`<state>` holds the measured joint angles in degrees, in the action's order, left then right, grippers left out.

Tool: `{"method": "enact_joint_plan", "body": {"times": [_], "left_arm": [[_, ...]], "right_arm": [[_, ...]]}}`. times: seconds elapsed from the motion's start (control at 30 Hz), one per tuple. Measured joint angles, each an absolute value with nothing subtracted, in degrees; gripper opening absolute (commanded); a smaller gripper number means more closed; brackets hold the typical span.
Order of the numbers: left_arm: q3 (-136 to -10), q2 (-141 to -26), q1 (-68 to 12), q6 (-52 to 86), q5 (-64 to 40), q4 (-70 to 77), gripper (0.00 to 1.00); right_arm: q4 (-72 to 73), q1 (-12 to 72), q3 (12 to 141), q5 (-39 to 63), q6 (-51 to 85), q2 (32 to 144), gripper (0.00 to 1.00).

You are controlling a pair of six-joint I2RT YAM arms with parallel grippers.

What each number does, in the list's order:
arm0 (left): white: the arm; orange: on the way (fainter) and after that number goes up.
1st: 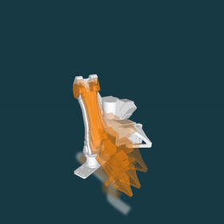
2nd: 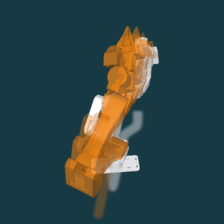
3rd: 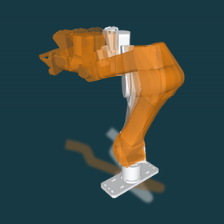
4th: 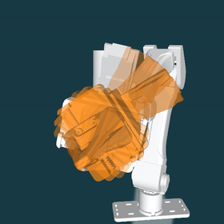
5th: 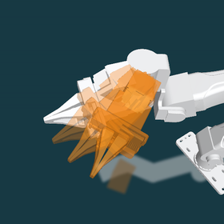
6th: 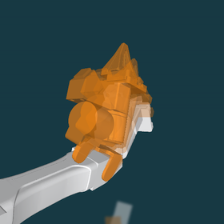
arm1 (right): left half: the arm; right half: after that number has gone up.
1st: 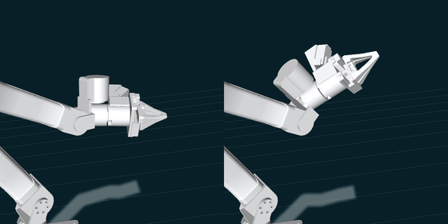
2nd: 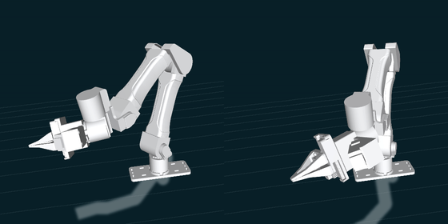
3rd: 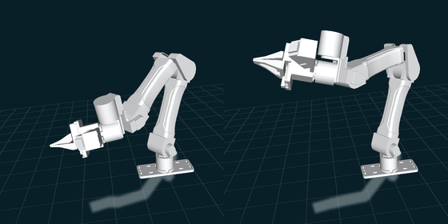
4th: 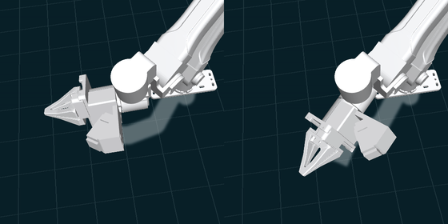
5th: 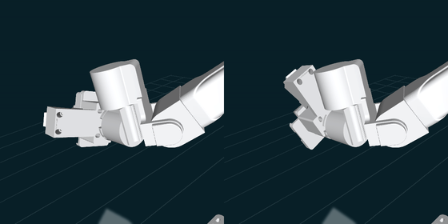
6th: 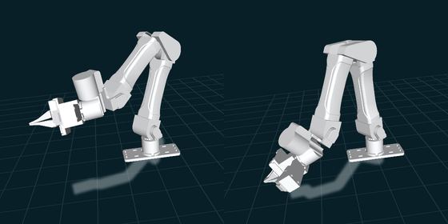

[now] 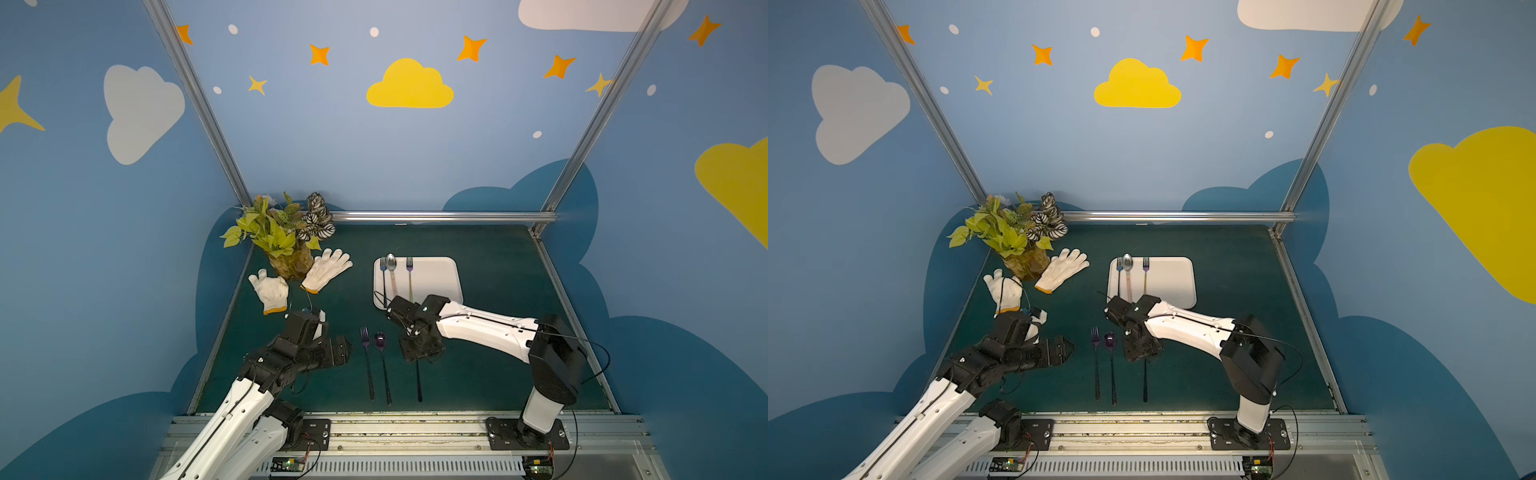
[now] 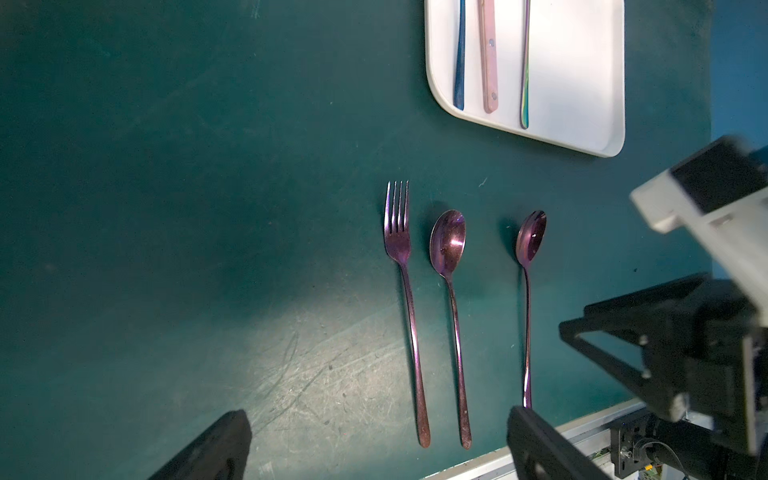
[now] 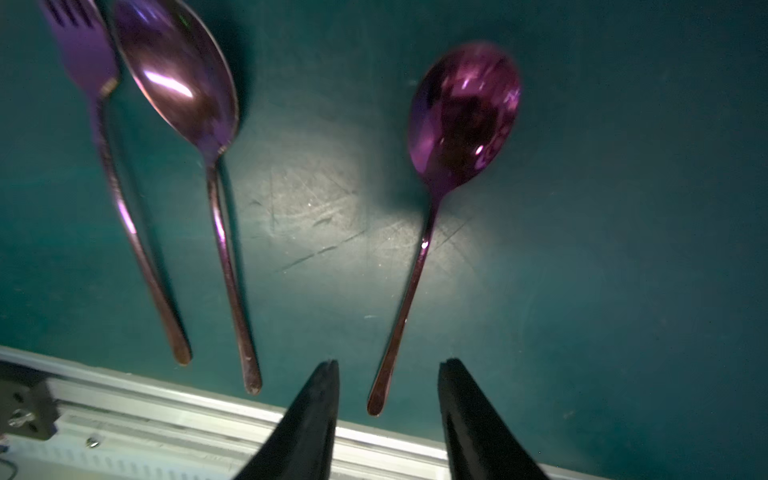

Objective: Set the spoon and fork side by side
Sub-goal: Pick up the spoon from the center of the board.

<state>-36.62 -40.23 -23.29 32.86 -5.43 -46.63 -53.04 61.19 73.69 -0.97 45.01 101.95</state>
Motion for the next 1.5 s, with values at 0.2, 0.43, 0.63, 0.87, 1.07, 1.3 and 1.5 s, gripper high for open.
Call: {"method": "enact_joint_plan", "body": {"times": [0.2,0.43,0.63,0.87,1.07,1.3,1.5], "left_arm": [[-36.6,-40.1,-23.3,32.7,-5.8,-46.6,1.00],[-36.6,-40.1,-23.3,32.6,-6.1,-46.6,1.00],[-36.6,-40.0,-23.3,32.5,-6.3,-46.6,1.00],[-36.6,-40.0,-23.3,32.4,-6.3,-46.6,1.00],[-36.6,-39.7,-23.3,32.4,-6.3,-46.6,1.00],[-36.6,-39.3,-23.3,32.4,-6.3,-46.6,1.00],[-36.6,-39.3,-23.3,32.4,-6.3,-46.6,1.00]], "right_arm": [[-48.5,61.2,72.9,-1.1,48.1,103.4,0.41],[-45.6,59.2,71.4,-1.0,48.6,104.3,0.36],[-44.5,57.7,68.4,-1.0,48.6,105.4,0.35],[-43.0,57.0,66.8,0.0,48.6,105.5,0.29],[-43.3,56.5,66.3,0.3,48.8,105.4,0.15],[-43.5,56.2,66.0,0.0,49.1,105.0,0.00],[-41.2,55.2,64.2,-0.5,49.3,103.1,0.00]]}}
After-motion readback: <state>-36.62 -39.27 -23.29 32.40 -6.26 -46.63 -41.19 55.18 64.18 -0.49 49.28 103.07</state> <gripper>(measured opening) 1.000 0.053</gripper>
